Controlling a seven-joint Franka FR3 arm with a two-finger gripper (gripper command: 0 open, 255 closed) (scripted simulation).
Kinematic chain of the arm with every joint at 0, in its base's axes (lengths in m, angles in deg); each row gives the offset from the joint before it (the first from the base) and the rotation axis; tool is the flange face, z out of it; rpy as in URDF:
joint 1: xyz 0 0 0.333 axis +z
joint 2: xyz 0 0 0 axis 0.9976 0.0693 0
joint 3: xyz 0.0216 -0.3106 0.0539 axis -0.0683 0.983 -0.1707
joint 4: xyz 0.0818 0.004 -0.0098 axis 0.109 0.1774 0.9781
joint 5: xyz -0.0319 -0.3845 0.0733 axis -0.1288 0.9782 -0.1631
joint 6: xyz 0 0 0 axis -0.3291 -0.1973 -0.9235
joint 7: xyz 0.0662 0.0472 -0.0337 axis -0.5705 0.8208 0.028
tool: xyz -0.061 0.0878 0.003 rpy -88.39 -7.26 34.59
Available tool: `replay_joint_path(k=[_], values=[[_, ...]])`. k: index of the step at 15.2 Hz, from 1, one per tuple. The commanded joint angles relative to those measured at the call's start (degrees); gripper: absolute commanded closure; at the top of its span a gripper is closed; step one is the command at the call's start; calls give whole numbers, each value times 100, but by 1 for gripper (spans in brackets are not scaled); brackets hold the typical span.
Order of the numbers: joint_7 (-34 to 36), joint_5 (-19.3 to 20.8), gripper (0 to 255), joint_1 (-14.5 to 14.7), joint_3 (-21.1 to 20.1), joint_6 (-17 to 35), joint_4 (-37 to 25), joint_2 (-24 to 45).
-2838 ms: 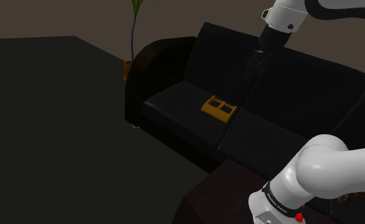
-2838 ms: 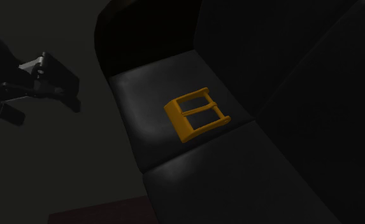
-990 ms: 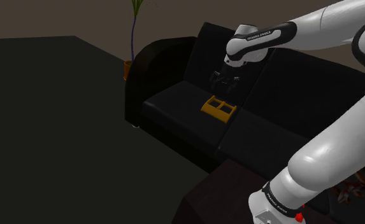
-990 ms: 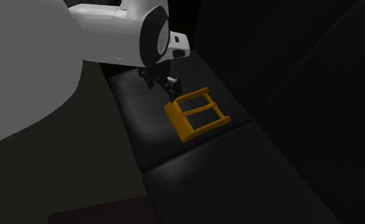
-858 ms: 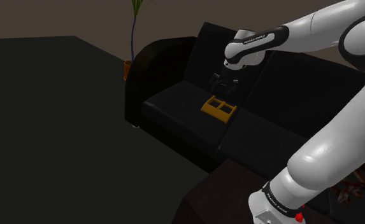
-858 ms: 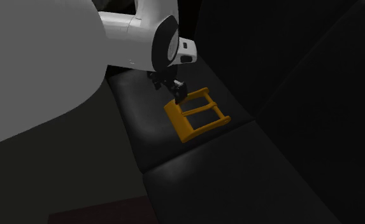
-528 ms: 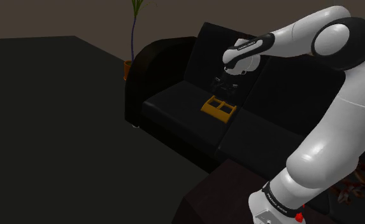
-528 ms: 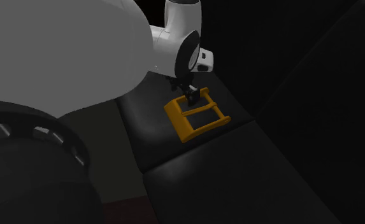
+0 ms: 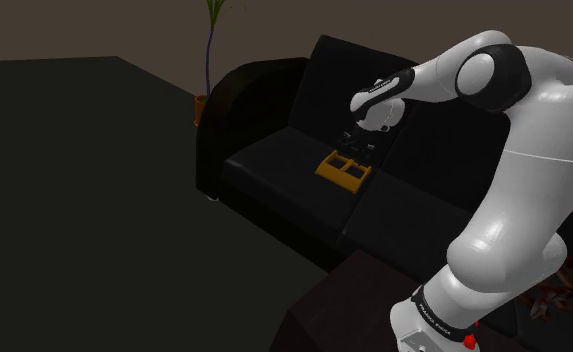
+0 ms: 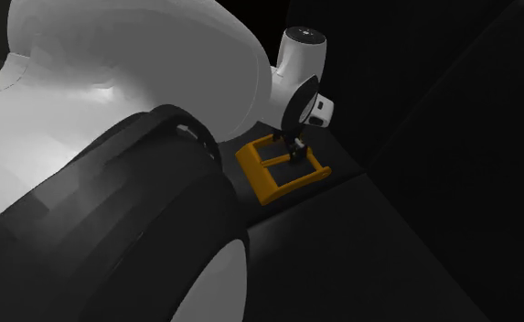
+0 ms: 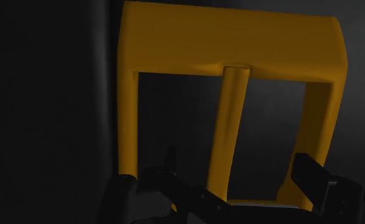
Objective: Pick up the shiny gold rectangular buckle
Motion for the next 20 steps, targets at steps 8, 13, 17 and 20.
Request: replay_joint_path(k=[8,13,17,20], values=[[-77,-156,0,-60,-67,441,30,422],[-83,-160,255,-63,-68,454,35,430],[-85,-159,255,-64,-67,454,40,425],[-49,-119,255,-45,-45,325,20,314]])
